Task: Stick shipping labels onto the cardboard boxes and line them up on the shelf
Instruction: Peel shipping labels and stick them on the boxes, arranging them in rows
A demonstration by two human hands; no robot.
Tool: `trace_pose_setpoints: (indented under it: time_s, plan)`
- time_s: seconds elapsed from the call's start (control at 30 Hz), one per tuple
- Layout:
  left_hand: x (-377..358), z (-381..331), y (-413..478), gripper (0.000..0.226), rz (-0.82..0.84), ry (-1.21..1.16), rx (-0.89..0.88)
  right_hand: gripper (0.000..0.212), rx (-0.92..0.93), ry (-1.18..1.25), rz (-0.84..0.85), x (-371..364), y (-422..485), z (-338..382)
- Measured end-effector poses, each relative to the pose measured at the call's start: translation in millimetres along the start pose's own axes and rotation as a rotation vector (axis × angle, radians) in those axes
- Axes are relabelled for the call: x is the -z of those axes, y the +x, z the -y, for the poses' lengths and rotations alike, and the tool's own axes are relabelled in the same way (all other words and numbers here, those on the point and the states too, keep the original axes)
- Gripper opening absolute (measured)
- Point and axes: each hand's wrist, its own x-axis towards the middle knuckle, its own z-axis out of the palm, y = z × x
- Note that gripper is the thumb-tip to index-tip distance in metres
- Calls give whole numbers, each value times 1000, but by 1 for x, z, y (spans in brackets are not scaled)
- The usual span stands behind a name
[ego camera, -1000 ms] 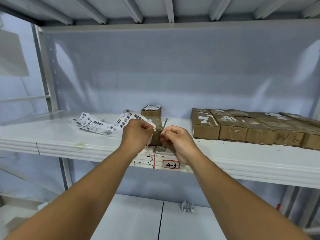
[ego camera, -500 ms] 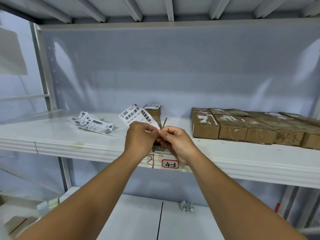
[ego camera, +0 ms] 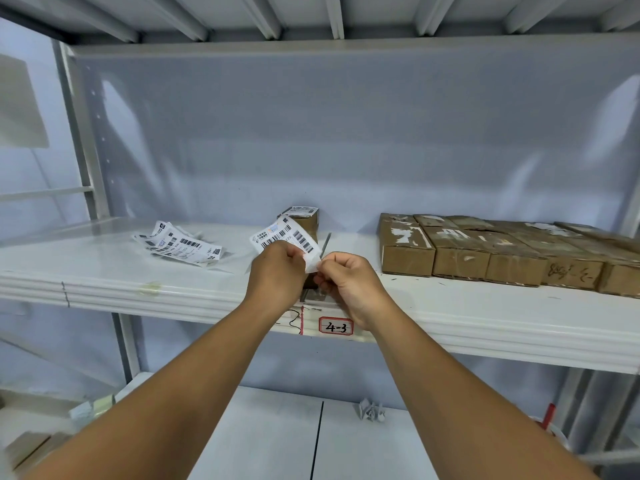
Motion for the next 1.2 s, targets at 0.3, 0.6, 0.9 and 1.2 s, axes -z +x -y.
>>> trace_pose_setpoints:
  time_s: [0.3, 0.6, 0.9, 1.2]
  plan:
    - [-1, 1, 4, 17, -65, 86, -3, 33, -10, -17, 0, 0, 0, -1]
    - [5, 0, 8, 17, -105, 80, -78, 31, -46, 27, 3, 0, -1, 2]
    - [4, -6, -5, 22, -97, 207, -354, 17, 25, -63, 54, -3, -5, 3]
    - [-1, 5, -7, 20, -33, 23, -271, 23, 49, 31, -25, -4, -6, 3]
